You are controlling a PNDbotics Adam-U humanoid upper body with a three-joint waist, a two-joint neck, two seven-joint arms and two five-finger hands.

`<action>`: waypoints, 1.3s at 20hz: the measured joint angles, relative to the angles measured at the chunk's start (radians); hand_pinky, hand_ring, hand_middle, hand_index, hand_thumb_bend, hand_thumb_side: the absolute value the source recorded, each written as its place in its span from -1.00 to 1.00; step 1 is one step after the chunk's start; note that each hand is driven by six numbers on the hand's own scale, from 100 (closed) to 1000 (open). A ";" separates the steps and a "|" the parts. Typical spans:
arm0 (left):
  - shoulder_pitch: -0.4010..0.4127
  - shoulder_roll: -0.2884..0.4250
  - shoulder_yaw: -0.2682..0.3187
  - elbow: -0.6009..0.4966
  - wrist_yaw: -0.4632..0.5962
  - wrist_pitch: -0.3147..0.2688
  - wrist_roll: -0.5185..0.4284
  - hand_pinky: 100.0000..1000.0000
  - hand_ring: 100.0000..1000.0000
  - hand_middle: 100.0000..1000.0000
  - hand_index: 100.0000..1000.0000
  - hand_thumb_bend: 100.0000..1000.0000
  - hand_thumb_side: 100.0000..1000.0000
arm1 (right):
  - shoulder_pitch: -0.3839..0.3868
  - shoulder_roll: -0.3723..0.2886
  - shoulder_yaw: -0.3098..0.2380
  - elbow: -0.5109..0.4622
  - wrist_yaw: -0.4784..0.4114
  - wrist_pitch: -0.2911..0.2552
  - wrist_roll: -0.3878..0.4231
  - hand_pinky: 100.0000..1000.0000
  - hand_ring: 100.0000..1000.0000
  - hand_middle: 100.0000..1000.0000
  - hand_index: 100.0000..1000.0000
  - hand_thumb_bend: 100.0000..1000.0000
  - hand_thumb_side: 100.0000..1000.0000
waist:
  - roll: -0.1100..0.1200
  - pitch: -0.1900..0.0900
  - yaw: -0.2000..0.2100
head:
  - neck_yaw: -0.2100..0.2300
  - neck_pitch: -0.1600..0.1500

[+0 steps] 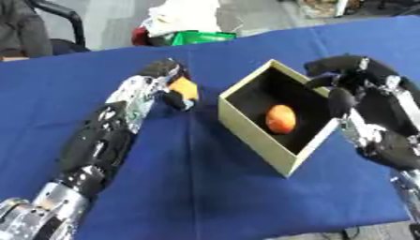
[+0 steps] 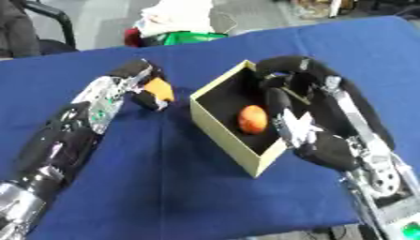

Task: Pick up objects on the table and place them in the box.

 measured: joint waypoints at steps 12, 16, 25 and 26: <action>-0.064 -0.010 -0.058 -0.215 0.083 -0.051 0.018 0.28 -0.03 -0.16 0.37 -0.60 -0.65 | -0.002 0.000 0.006 0.000 0.000 -0.002 0.003 0.40 0.62 0.26 0.54 -1.00 -0.19 | 0.000 0.000 -0.011 | 0.004 0.000; -0.083 -0.050 -0.111 -0.253 0.123 -0.105 -0.018 0.30 -0.02 -0.15 0.37 -0.64 -0.60 | -0.010 0.000 0.012 0.000 -0.002 -0.007 0.010 0.40 0.62 0.24 0.54 -1.00 -0.19 | 0.000 0.001 -0.021 | 0.010 0.000; -0.083 -0.125 -0.210 -0.220 0.155 -0.241 -0.102 0.33 0.06 -0.06 0.43 -0.52 -0.56 | -0.018 0.001 0.020 0.000 -0.005 -0.009 0.023 0.29 0.58 0.22 0.54 -1.00 -0.17 | 0.000 0.012 -0.047 | 0.022 -0.001; -0.079 -0.129 -0.215 -0.208 0.149 -0.256 -0.109 0.34 0.08 -0.03 0.44 -0.49 -0.54 | -0.018 0.002 0.020 0.000 -0.005 -0.009 0.026 0.28 0.58 0.22 0.54 -1.00 -0.17 | 0.000 0.012 -0.048 | 0.022 -0.001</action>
